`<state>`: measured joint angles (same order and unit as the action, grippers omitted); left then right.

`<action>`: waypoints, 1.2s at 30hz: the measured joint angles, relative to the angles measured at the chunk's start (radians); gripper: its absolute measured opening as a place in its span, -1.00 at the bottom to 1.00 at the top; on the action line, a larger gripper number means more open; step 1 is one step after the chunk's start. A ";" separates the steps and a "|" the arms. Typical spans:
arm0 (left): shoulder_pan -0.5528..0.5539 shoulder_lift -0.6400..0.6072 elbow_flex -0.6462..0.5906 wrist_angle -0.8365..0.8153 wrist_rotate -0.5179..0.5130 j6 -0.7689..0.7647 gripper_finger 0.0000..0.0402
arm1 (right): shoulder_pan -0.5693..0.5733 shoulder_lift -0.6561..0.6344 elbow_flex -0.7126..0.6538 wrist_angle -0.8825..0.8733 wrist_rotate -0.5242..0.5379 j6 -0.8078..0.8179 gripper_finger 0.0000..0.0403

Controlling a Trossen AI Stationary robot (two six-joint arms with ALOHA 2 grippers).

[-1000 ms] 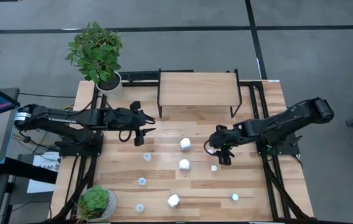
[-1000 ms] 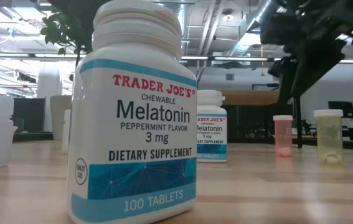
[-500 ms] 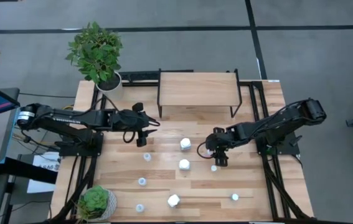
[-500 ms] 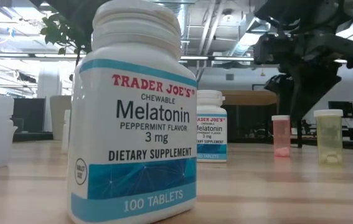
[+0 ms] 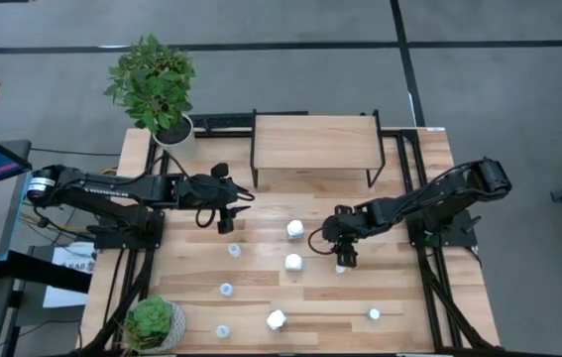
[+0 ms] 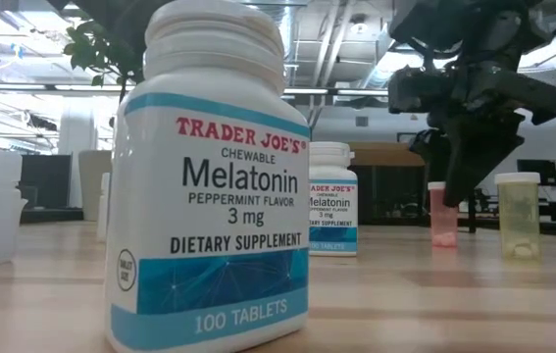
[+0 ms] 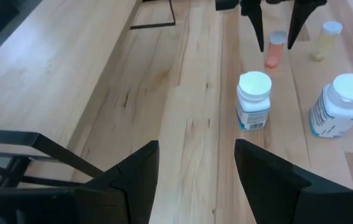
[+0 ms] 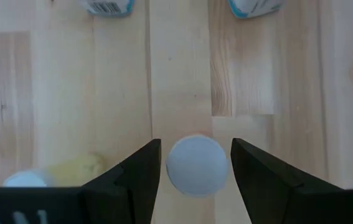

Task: Pick and place medicine bottles onto shelf by color
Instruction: Put the pink pill bottle on the shelf

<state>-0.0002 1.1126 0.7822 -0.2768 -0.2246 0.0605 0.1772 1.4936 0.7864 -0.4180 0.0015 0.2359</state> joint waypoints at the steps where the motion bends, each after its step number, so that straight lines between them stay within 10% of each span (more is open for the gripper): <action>1: 0.000 0.000 0.000 -0.001 0.000 0.000 -0.01 | 0.000 -0.001 0.000 0.001 0.000 0.000 0.08; 21: 0.000 0.000 0.000 -0.002 0.000 0.000 -0.01 | -0.002 -0.009 0.028 -0.042 -0.003 -0.012 -0.52; 36: 0.000 0.000 0.000 -0.002 0.000 0.000 -0.01 | -0.033 -0.009 0.550 -0.558 -0.002 -0.450 -0.50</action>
<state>-0.0002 1.1128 0.7822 -0.2790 -0.2245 0.0608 0.1444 1.4849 1.3369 -0.9762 -0.0007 -0.2145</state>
